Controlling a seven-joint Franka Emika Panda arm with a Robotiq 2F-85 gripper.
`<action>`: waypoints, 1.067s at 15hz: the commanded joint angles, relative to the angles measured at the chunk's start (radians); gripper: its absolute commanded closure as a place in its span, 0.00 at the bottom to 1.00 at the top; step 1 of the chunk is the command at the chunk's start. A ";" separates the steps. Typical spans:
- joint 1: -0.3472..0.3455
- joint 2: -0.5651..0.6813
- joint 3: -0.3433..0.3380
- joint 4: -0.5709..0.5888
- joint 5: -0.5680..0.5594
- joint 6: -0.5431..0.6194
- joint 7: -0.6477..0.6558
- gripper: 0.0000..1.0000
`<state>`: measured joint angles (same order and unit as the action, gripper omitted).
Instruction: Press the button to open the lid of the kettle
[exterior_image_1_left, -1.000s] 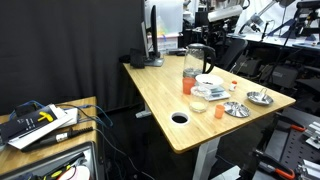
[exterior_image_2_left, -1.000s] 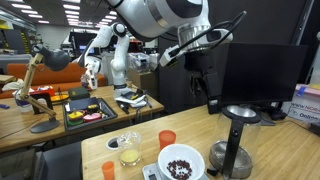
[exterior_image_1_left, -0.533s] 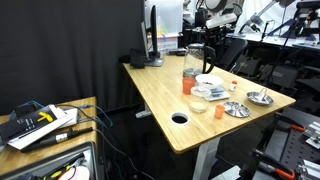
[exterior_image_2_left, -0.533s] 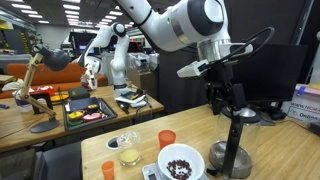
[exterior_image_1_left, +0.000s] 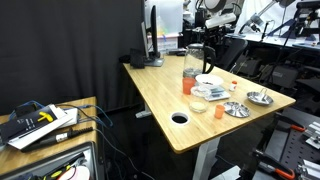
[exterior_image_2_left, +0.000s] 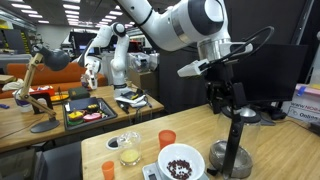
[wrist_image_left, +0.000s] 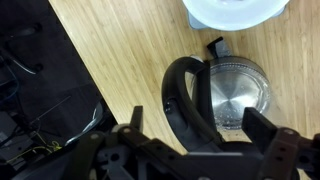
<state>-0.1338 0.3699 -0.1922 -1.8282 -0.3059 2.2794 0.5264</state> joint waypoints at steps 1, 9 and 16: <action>0.004 0.013 -0.014 0.016 0.047 -0.005 -0.056 0.00; -0.055 0.039 -0.005 0.060 0.156 0.008 -0.341 0.27; -0.069 0.091 -0.001 0.111 0.201 -0.001 -0.411 0.78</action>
<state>-0.1870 0.4368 -0.1997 -1.7554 -0.1365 2.2821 0.1561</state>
